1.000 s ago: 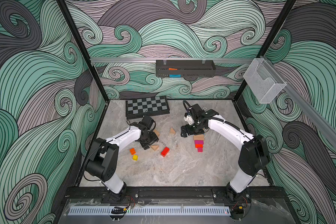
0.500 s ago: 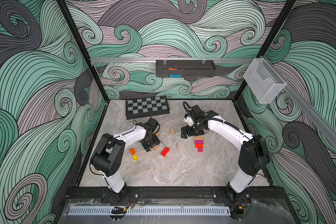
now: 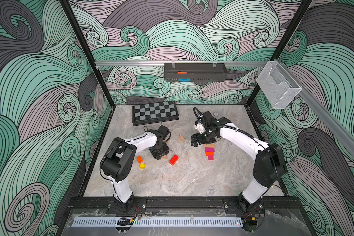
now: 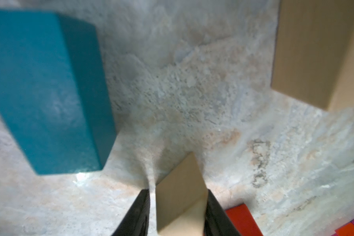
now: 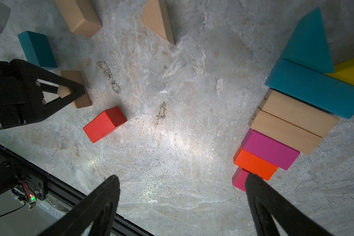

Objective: Assemble a carrot with building blocks
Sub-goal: Pick up the building block from the center of the board, then place the building block at the center of the board.

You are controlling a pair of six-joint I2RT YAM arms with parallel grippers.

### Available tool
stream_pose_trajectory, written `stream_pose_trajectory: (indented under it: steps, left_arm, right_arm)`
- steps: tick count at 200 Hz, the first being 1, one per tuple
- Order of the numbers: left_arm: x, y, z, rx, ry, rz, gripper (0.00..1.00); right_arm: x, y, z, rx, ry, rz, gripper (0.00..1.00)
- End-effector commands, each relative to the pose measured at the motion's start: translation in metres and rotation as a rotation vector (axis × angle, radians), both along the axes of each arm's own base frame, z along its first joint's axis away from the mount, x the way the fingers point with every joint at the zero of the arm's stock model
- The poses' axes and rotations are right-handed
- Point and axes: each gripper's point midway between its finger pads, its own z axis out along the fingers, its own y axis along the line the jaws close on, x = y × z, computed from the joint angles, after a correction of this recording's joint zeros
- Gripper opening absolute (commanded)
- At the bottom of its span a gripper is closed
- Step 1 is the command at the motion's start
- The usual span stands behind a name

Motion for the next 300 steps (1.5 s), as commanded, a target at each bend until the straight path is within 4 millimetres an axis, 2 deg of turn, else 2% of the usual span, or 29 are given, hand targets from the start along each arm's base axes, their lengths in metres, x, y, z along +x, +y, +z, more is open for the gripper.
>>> stream_pose_trajectory:
  steps: [1, 42, 80, 112, 133, 188, 242, 300]
  left_arm:
    - [0.008, -0.005, 0.008, 0.005, -0.028, -0.022, 0.38]
    - [0.009, -0.009, 0.010, -0.006, -0.034, -0.038, 0.26]
    - [0.016, -0.015, 0.027, -0.008, -0.064, -0.068, 0.19]
    - [0.040, -0.024, 0.061, -0.008, -0.132, -0.092, 0.19]
    - [0.059, -0.031, 0.070, 0.003, -0.151, -0.106, 0.18]
    - [0.096, -0.067, 0.046, -0.035, -0.117, -0.125, 0.16]
    - [0.107, -0.092, 0.025, -0.043, -0.099, -0.151, 0.16]
    - [0.111, -0.101, 0.013, -0.056, -0.081, -0.137, 0.21]
  right_arm:
    - [-0.003, 0.003, 0.007, 0.024, -0.017, 0.017, 0.96]
    - [-0.003, 0.003, 0.007, 0.025, -0.018, 0.019, 0.96]
    - [-0.002, 0.003, 0.011, 0.026, -0.029, 0.011, 0.96]
    - [0.004, 0.002, 0.018, 0.025, -0.054, 0.003, 0.96]
    - [0.008, 0.000, 0.023, 0.028, -0.071, -0.007, 0.96]
    - [0.009, -0.015, 0.032, 0.026, -0.099, -0.043, 0.96]
    - [0.008, -0.018, 0.034, 0.037, -0.104, -0.051, 0.95]
    - [0.008, -0.019, 0.032, 0.034, -0.100, -0.049, 0.96]
